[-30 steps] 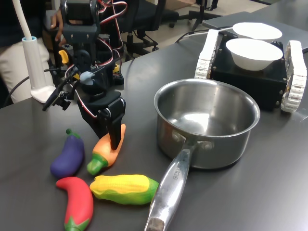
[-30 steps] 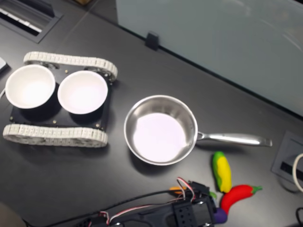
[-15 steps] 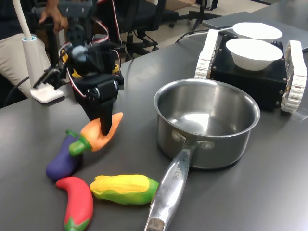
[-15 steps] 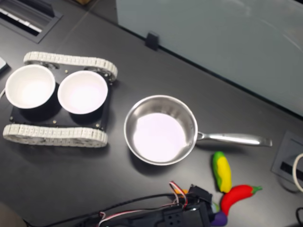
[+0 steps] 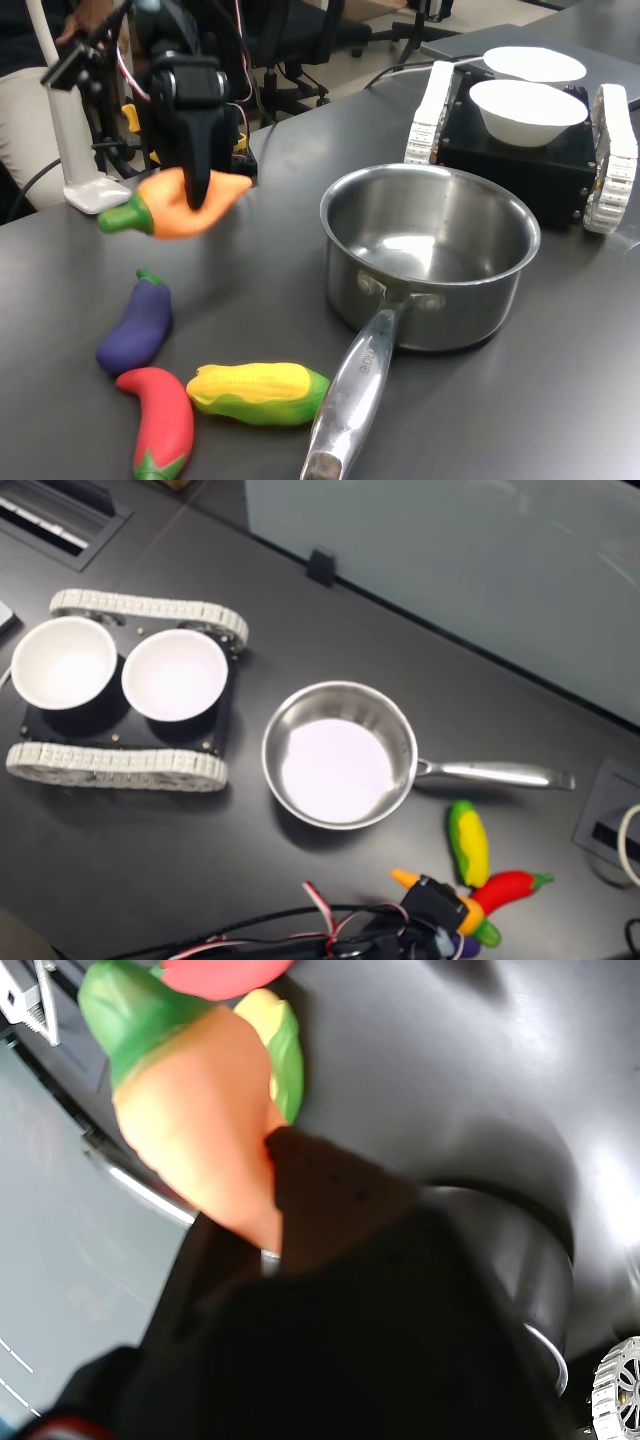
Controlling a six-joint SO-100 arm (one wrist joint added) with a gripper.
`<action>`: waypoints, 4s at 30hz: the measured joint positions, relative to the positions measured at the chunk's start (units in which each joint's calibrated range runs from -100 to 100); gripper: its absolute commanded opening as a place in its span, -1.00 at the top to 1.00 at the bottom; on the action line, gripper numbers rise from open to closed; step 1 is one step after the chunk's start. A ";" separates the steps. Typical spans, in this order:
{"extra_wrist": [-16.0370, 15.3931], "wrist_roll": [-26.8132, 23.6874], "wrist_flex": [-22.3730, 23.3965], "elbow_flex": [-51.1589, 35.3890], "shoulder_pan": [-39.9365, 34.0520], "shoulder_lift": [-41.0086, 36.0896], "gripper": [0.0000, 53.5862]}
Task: Pick up the carrot and place them in the pan
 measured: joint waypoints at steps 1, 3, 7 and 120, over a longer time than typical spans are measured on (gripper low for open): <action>-0.18 -0.29 0.00 -0.18 0.11 -0.84 0.99; -0.37 -0.98 0.08 -0.72 0.11 -2.36 0.99; -1.10 -2.88 0.08 -1.99 0.66 -5.22 0.99; 16.99 -23.69 -27.03 31.86 -62.49 -18.27 1.00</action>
